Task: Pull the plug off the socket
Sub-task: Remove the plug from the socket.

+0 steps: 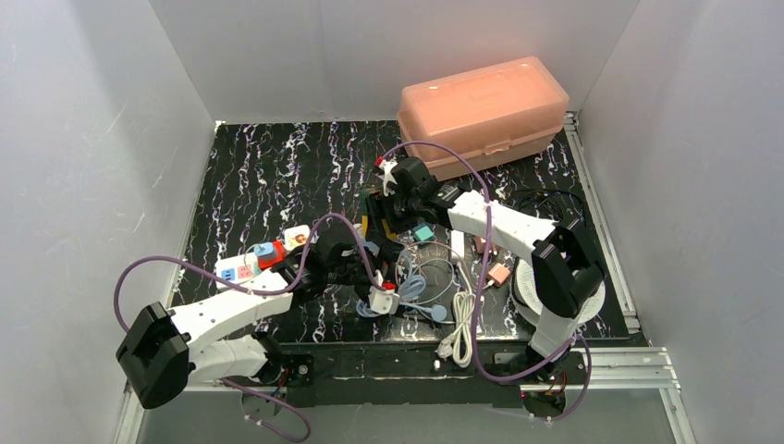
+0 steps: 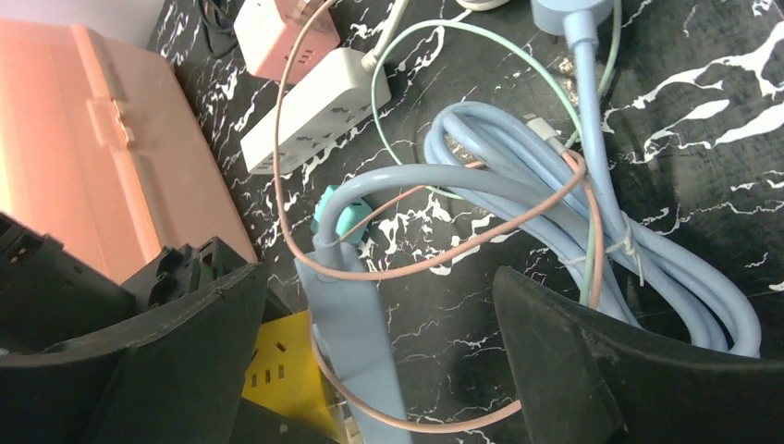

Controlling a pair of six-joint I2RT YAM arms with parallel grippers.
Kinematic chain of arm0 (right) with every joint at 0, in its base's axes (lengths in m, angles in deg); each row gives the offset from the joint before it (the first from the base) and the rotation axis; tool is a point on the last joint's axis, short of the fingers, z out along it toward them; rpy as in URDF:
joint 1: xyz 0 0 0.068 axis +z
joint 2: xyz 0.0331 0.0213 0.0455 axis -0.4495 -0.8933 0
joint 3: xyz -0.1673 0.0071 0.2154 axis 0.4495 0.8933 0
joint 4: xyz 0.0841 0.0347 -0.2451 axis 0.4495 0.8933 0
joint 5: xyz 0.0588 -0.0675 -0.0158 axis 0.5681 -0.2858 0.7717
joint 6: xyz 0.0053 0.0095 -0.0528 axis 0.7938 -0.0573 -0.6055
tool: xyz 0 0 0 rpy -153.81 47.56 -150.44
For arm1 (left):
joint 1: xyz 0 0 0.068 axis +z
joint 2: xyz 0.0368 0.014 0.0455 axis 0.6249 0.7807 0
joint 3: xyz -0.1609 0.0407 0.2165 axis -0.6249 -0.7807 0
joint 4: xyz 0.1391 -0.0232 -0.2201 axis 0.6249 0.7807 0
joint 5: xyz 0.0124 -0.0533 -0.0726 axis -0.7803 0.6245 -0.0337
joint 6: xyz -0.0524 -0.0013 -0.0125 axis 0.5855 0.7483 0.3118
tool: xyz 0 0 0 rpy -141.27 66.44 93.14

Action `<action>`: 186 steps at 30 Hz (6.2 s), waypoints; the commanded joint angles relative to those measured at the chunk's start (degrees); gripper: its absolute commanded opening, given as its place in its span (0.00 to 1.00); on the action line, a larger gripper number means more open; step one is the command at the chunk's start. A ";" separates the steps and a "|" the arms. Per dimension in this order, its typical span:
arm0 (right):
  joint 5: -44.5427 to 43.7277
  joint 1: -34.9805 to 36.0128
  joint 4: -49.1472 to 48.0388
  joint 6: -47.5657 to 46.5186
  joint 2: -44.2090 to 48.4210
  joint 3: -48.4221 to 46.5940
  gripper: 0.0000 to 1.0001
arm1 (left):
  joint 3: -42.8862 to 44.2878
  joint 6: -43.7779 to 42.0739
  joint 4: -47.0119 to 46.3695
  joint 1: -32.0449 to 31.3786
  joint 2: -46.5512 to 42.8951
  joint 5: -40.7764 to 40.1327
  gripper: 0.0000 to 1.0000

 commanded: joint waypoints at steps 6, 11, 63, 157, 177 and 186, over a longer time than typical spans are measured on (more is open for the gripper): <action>3.41 0.57 -14.87 6.93 9.65 2.21 0.01 | 2.36 10.09 2.37 -0.20 -0.78 -7.90 0.91; 4.16 -0.20 -11.97 9.11 9.02 1.10 0.01 | 0.99 10.84 -0.12 -0.11 0.17 -8.93 0.85; -9.67 3.11 21.19 12.58 -2.93 -20.74 0.01 | 2.56 -2.50 2.52 -0.07 2.10 -8.39 0.98; -0.52 -0.81 15.21 3.62 -0.37 -17.90 0.01 | 8.46 0.94 31.00 6.92 -3.64 11.11 0.00; 1.65 -4.09 10.52 -3.98 -0.61 -19.30 0.01 | 6.49 -1.53 35.46 6.53 -3.57 12.71 0.00; -4.07 -3.43 -6.28 -0.30 10.61 1.20 0.01 | 7.00 -0.34 36.10 8.26 -3.03 10.89 0.00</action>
